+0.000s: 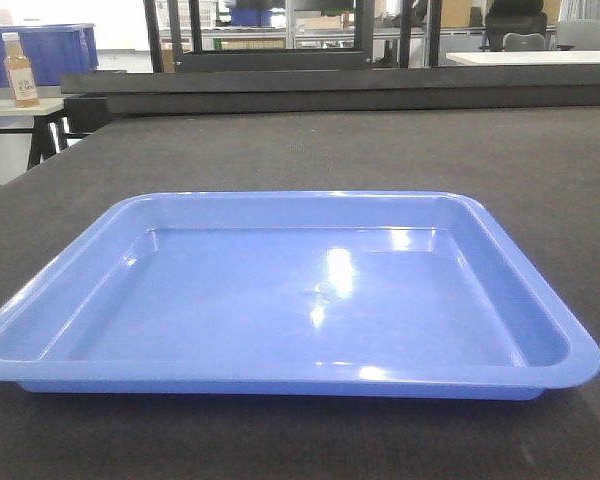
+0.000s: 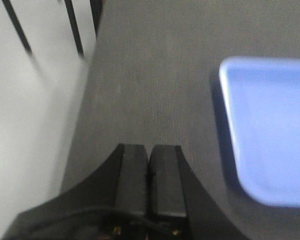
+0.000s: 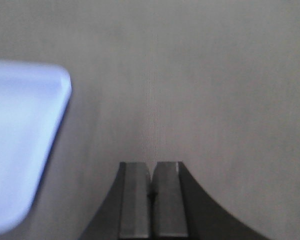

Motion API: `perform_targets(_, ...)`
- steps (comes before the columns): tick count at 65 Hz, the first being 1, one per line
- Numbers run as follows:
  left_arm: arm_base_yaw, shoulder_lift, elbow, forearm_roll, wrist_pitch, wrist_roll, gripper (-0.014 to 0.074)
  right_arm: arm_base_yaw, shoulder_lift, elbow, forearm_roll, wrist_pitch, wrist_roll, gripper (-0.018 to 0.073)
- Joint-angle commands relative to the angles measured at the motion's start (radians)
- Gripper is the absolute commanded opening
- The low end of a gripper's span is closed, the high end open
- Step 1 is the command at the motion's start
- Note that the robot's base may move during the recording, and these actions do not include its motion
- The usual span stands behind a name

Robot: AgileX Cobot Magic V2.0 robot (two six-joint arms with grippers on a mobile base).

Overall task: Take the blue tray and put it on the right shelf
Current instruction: 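Lower the left and right grippers over the tray's side rims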

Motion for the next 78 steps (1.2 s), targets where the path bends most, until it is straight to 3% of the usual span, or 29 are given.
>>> perform_targets(1,-0.007,0.076,-0.038,-0.027,0.009,-0.003,-0.0048,-0.004,0.08,-0.047,-0.002,0.047,-0.008,0.0039)
perform_targets(18,-0.007,0.21,-0.038,-0.134,-0.023,-0.003,-0.0048,-0.004,0.21,-0.044,0.024,0.143,-0.008,0.0039)
perform_targets(27,-0.007,0.328,-0.039,-0.226,-0.037,-0.006,-0.0042,-0.003,0.298,-0.047,0.158,0.14,0.011,0.0044)
perform_targets(32,-0.009,0.404,-0.046,-0.266,-0.042,-0.006,-0.0042,0.008,0.363,-0.047,0.173,0.131,0.038,0.0046)
perform_targets(40,-0.036,0.513,-0.09,-0.215,-0.089,-0.08,-0.0042,0.071,0.469,-0.047,0.11,0.095,0.156,0.0046)
perform_targets(45,-0.071,0.578,-0.13,-0.142,-0.099,-0.177,-0.0042,0.149,0.524,-0.047,0.042,0.052,0.266,0.0046)
perform_targets(50,-0.116,0.636,-0.164,-0.082,-0.101,-0.224,-0.0042,0.217,0.573,-0.06,-0.006,0.027,0.37,0.0046)
perform_targets(60,-0.227,0.763,-0.238,0.01,-0.109,-0.315,-0.0042,0.323,0.726,-0.162,-0.015,0.029,0.426,0.0046)
perform_targets(78,-0.292,0.982,-0.353,-0.09,-0.171,-0.321,-0.0041,0.336,0.971,-0.382,0.006,0.045,0.429,0.0046)
